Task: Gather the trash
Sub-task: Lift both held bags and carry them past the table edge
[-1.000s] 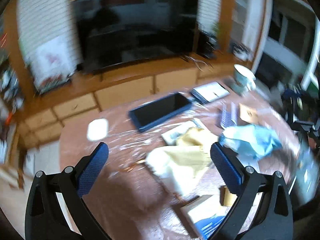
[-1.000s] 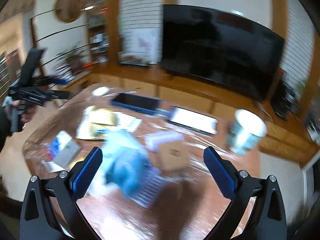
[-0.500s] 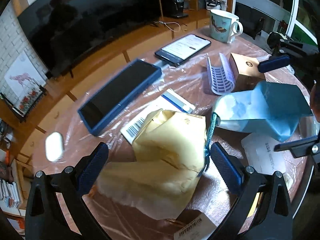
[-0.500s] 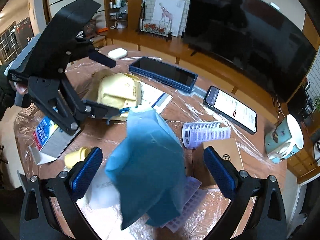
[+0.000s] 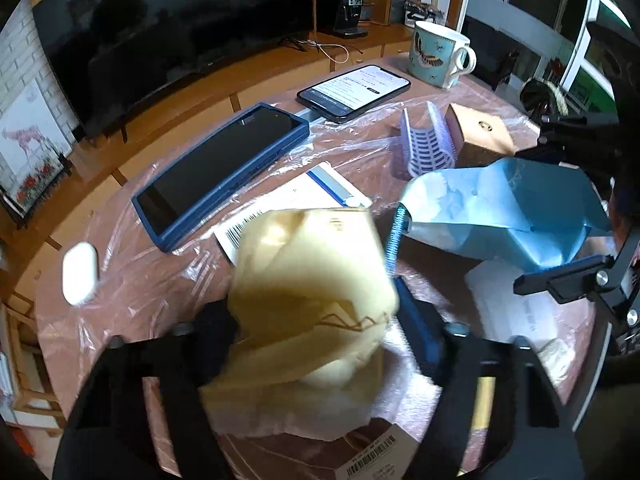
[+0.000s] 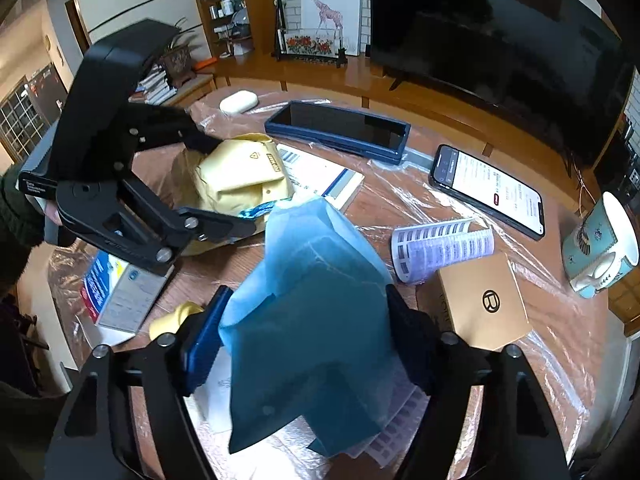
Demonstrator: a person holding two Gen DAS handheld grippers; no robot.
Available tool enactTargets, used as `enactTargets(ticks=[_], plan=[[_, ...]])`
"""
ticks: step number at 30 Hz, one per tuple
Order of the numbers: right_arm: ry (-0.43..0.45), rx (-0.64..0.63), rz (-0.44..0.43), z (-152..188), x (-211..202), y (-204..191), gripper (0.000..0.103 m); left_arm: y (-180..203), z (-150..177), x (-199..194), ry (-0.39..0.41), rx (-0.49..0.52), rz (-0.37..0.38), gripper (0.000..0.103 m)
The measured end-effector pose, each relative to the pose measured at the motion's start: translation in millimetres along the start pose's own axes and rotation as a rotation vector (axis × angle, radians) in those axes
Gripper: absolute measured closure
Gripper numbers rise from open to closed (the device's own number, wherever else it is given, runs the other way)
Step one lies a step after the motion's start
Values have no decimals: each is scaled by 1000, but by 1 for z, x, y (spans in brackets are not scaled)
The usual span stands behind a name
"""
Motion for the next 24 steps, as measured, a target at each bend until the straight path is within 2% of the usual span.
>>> enactTargets(ticks=[2, 7, 11, 16, 19, 24], plan=[[10, 21, -19, -1, -3, -1, 31, 1, -1, -4, 15, -12, 13, 42], [61, 84, -53, -6, -20, 2, 33, -1, -11, -22, 78, -46, 13, 44], [118, 117, -59, -12, -39, 2, 33, -5, -22, -47, 143, -76, -16, 44], [181, 151, -46, -14, -64, 2, 33, 4, -38, -86, 231, -112, -127, 44], [211, 179, -35, -12, -81, 3, 35, 18, -45, -107, 256, -108, -238, 44], [250, 176, 9, -3, -100, -6, 37, 34, -42, -126, 276, -140, -305, 44]])
Point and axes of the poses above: each gripper's, at about its wrist camera, not at the fingertips, and x roughly the way its jaws point, y to its right, z to its underside, the point moved 9 cm from there along x, roughly the way its jaws point, and after that the axes turned 12 degrees about x, right-handed, at the moved point
